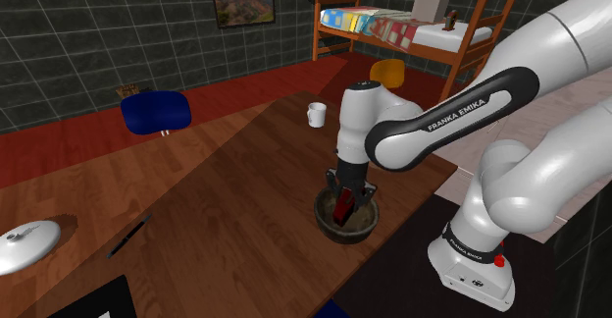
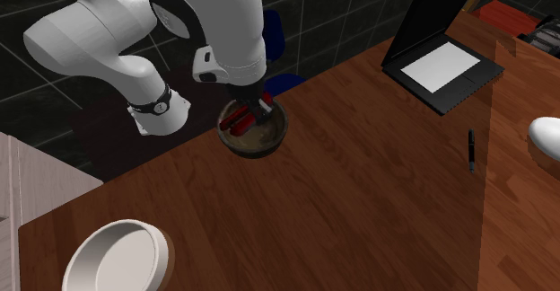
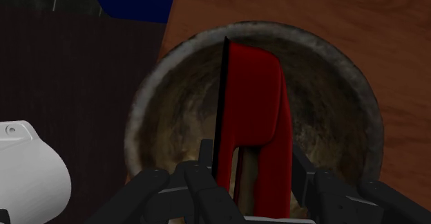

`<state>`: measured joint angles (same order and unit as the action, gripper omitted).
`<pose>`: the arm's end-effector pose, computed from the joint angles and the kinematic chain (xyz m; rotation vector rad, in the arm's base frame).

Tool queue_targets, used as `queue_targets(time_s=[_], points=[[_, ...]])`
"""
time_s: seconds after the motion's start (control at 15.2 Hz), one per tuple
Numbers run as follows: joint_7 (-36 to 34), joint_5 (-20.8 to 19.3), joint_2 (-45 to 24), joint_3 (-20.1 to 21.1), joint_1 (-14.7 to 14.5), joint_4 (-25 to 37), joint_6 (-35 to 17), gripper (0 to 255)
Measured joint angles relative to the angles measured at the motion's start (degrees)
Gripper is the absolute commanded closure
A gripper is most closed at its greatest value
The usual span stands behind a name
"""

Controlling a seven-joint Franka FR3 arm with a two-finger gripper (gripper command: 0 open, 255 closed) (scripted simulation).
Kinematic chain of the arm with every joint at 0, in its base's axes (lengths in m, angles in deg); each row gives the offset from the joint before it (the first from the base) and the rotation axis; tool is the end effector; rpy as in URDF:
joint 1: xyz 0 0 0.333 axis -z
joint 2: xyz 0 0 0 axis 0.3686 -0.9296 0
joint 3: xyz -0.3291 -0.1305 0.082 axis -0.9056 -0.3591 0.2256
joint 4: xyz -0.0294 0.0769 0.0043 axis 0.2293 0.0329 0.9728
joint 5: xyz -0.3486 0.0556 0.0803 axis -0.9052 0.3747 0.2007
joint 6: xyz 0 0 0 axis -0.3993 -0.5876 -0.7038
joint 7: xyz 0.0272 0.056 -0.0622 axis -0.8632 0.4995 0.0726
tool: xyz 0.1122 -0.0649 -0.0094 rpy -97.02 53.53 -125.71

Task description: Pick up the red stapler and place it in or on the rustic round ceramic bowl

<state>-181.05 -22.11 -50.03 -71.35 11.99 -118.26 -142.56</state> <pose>0.2716 0.1341 0.3681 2.2728 -2.1558 -0.1303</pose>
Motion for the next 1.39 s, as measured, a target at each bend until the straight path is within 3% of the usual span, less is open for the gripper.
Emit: queue_targets(time_s=[0.2,0.26,0.66,0.99,1.39], points=[[0.0,0.0,-0.1,0.0,0.0,0.0,-0.2,255],[0.0,0.0,-0.1,0.0,0.0,0.0,-0.2,0],[0.0,0.0,-0.1,0.0,0.0,0.0,-0.2,0],[-0.3,-1.1,4.7,-1.2,0.4,3.5,8.1,0],[-0.2,-1.4,5.3,-1.5,0.5,4.1,9.4,0]])
